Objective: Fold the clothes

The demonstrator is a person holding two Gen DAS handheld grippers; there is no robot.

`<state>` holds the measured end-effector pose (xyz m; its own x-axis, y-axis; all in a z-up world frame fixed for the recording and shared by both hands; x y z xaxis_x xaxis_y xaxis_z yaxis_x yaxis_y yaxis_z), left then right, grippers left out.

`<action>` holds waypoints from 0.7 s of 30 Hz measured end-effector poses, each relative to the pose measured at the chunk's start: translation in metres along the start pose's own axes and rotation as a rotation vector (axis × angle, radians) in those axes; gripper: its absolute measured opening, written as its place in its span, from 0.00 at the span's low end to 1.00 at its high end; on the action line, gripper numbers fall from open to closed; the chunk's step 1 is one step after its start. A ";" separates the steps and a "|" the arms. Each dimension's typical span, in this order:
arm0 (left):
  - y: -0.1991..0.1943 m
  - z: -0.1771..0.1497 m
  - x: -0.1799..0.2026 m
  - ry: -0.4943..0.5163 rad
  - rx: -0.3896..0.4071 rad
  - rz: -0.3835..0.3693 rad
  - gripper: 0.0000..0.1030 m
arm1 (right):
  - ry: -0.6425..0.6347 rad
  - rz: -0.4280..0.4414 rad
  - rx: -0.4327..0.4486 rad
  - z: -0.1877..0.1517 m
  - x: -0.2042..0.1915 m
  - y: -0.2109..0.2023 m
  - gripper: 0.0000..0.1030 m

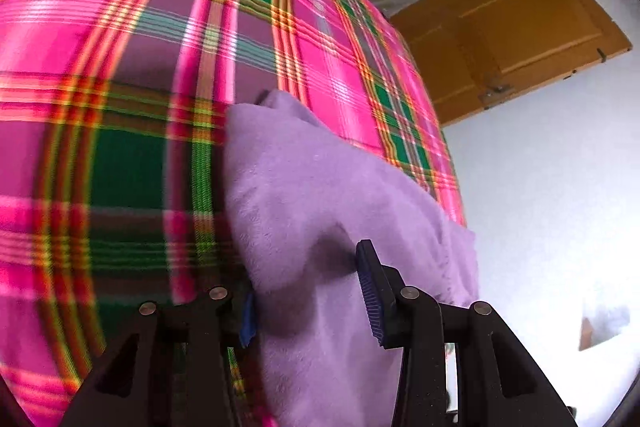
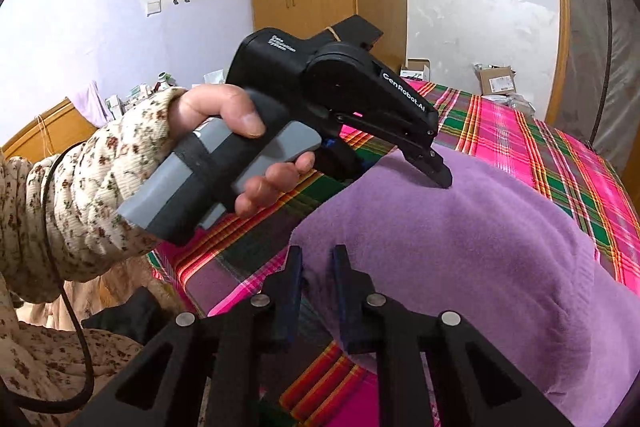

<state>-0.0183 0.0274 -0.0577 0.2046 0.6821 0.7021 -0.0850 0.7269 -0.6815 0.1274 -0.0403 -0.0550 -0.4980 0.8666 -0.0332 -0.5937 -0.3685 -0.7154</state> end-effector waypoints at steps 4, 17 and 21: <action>-0.005 0.007 -0.005 0.011 0.051 0.000 0.13 | -0.009 0.006 -0.015 0.005 -0.003 0.008 0.14; -0.049 0.012 -0.019 0.036 0.175 0.044 0.10 | -0.049 0.034 -0.025 0.024 -0.031 0.020 0.13; -0.060 0.010 -0.028 0.030 0.186 0.060 0.10 | -0.065 0.073 -0.027 0.031 -0.042 0.026 0.13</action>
<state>-0.0284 -0.0347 -0.0346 0.2221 0.7241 0.6530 -0.2765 0.6890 -0.6699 0.1130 -0.0968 -0.0504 -0.5797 0.8138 -0.0411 -0.5374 -0.4198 -0.7314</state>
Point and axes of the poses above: each gripper's, at about its wrist camera, not at the fingertips, and y roughly the way its jaws point, x to its right, z to its top, the point moved 8 cm from there along y, roughly the way its jaws point, and after that the axes turned 7 degrees about -x, right-handed, at the moved point
